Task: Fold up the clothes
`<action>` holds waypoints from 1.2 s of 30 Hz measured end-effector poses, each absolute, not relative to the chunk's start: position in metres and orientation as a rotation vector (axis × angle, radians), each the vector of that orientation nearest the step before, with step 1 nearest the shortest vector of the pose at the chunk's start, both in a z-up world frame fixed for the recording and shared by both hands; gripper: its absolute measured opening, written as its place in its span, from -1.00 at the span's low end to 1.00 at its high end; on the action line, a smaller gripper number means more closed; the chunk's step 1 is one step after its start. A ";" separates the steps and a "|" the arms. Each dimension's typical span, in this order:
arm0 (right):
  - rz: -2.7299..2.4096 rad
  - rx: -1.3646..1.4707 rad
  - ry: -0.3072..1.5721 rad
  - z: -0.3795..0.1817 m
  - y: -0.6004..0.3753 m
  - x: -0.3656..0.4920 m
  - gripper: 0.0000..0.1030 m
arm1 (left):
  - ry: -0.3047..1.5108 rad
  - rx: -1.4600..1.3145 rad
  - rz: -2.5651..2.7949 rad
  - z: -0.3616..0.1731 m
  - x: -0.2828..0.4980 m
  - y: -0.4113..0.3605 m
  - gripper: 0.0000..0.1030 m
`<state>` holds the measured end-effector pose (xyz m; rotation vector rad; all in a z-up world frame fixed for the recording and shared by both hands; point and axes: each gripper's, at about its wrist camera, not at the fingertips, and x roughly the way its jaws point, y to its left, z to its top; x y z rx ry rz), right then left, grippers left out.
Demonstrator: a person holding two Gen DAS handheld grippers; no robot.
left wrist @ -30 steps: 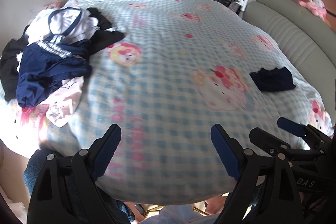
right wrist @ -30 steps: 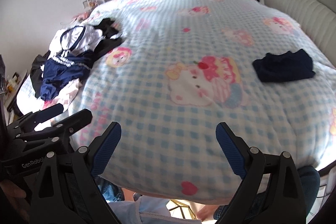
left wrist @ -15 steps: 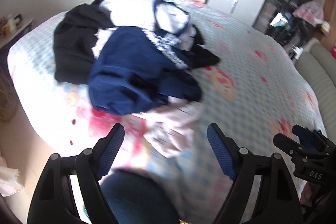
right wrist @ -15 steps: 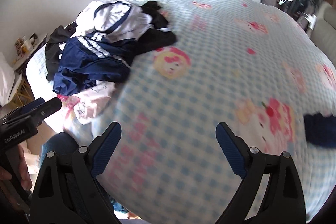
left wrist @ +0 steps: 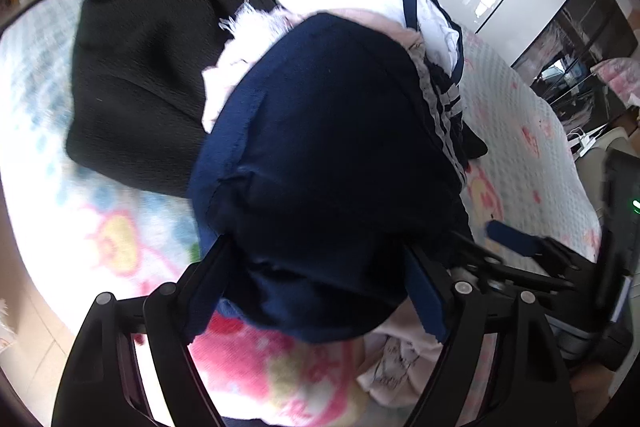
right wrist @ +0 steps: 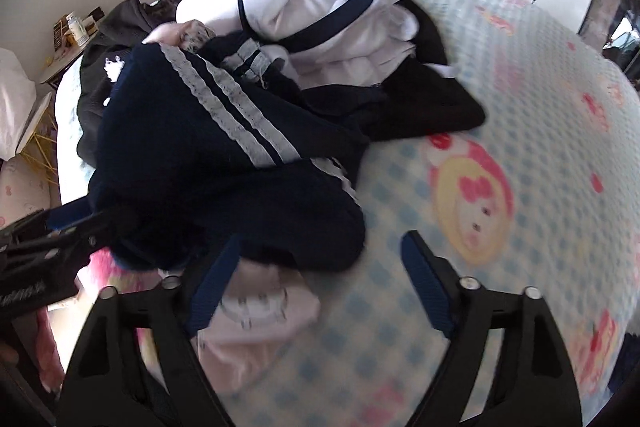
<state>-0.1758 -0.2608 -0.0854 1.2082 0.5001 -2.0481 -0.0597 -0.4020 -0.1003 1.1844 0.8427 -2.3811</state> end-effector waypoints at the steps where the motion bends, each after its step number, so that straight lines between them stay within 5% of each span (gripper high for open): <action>1: -2.024 1.234 0.492 -0.093 -0.267 -0.181 0.44 | 0.824 1.187 -2.392 -0.099 -0.060 -0.399 0.22; 2: -2.000 1.259 0.481 -0.101 -0.274 -0.186 0.33 | 0.803 1.190 -2.403 -0.097 -0.060 -0.395 -0.06; 3: -1.967 1.280 0.451 -0.106 -0.277 -0.189 0.22 | 0.782 1.193 -2.415 -0.096 -0.060 -0.392 -0.13; 5: -1.943 1.294 0.408 -0.109 -0.278 -0.190 -0.48 | 0.740 1.198 -2.437 -0.093 -0.060 -0.385 -0.44; 8: -1.984 1.255 0.428 -0.102 -0.274 -0.178 -0.87 | 0.666 1.202 -2.479 -0.084 -0.059 -0.373 -0.55; 19: -2.143 1.079 0.407 -0.048 -0.185 -0.152 -0.95 | 0.637 1.291 -2.746 -0.058 -0.057 -0.270 -0.59; 36: -2.294 1.303 0.218 -0.050 0.029 -0.098 -0.88 | 0.508 1.645 -3.037 -0.061 -0.062 -0.081 -0.61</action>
